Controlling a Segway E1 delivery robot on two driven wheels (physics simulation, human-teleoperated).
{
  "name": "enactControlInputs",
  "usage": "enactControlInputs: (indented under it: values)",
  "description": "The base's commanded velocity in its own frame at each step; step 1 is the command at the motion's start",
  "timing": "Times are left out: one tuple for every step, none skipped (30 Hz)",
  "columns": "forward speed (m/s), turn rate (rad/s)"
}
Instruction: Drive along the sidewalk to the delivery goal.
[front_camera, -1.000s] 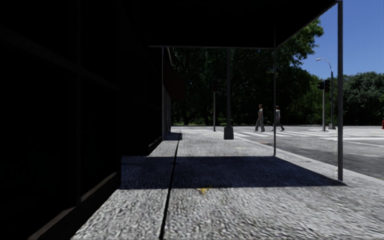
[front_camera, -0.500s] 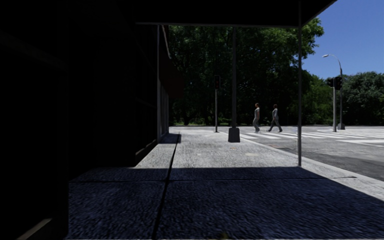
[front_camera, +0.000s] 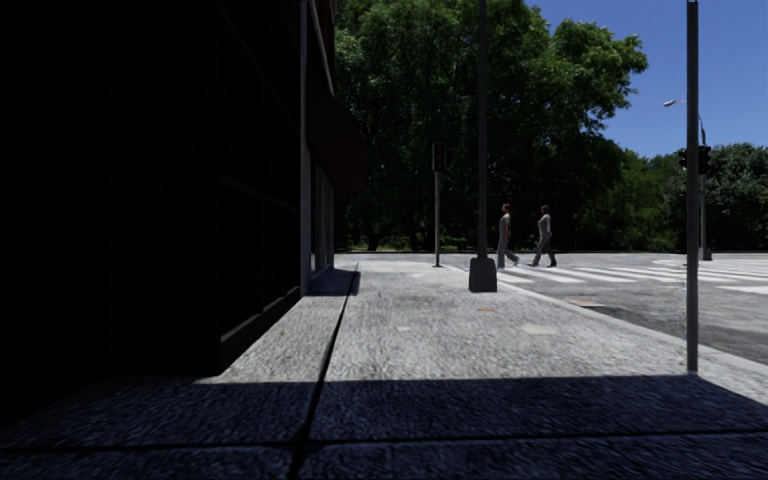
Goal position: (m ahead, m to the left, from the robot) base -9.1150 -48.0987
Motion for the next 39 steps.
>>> enactControlInputs:
  values:
    - [2.00, 0.00]
    - [2.00, 0.00]
    - [2.00, 0.00]
    - [2.00, 0.00]
    - [2.00, 0.00]
    - [2.00, 0.00]
    - [2.00, 0.00]
    - [2.00, 0.00]
    - [2.00, 0.00]
    - [2.00, 0.00]
    - [2.00, 0.00]
    - [2.00, 0.00]
    - [2.00, 0.00]
    - [2.00, 0.00]
    - [2.00, 0.00]
    - [2.00, 0.00]
    - [2.00, 0.00]
    - [2.00, 0.00]
    - [2.00, 0.00]
    - [2.00, 0.00]
    - [2.00, 0.00]
    - [2.00, 0.00]
    - [2.00, 0.00]
    - [2.00, 0.00]
    - [2.00, 0.00]
    - [2.00, 0.00]
    - [2.00, 0.00]
    - [2.00, 0.00]
    - [2.00, 0.00]
    - [2.00, 0.00]
    - [2.00, 0.00]
    - [2.00, 0.00]
    - [2.00, 0.00]
    - [2.00, 0.00]
    - [2.00, 0.00]
    - [2.00, 0.00]
    - [2.00, 0.00]
    - [2.00, 0.00]
    - [2.00, 0.00]
